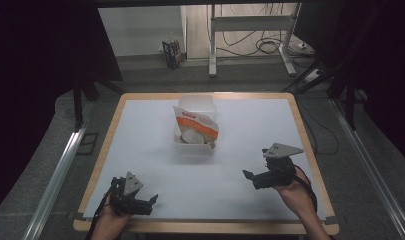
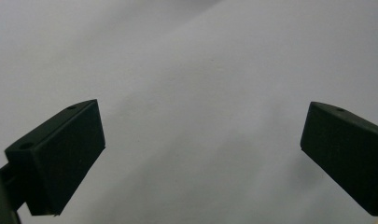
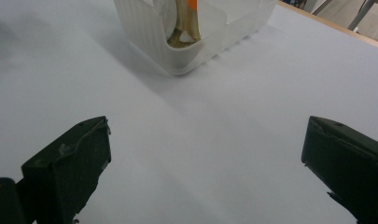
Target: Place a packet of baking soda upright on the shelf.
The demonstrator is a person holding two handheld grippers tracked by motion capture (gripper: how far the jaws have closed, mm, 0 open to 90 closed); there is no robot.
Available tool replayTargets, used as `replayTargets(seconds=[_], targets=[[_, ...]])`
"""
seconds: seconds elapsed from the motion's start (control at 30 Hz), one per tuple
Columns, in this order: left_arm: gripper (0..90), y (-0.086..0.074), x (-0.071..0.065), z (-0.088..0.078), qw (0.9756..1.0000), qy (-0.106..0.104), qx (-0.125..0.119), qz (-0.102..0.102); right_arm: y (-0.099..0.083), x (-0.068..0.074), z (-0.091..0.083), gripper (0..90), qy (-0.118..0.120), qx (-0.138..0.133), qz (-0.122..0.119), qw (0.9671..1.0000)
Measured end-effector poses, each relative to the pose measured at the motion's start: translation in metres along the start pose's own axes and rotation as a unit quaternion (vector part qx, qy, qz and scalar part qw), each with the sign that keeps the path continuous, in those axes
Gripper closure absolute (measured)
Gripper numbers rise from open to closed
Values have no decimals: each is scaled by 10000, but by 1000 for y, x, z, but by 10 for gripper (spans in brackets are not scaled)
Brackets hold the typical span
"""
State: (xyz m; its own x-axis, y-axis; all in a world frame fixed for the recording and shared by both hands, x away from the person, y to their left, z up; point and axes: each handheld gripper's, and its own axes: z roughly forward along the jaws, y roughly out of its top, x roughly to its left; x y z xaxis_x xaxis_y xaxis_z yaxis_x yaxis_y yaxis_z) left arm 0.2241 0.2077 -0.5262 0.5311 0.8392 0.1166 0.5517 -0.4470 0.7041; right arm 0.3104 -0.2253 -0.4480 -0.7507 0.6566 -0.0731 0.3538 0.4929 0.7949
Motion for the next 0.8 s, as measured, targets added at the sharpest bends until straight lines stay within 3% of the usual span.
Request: replayTargets(seconds=[0.8], targets=[[0,0,-1,0,10000,12,-1,-20,-27,1,-14,11,-259,52,-6,9997]])
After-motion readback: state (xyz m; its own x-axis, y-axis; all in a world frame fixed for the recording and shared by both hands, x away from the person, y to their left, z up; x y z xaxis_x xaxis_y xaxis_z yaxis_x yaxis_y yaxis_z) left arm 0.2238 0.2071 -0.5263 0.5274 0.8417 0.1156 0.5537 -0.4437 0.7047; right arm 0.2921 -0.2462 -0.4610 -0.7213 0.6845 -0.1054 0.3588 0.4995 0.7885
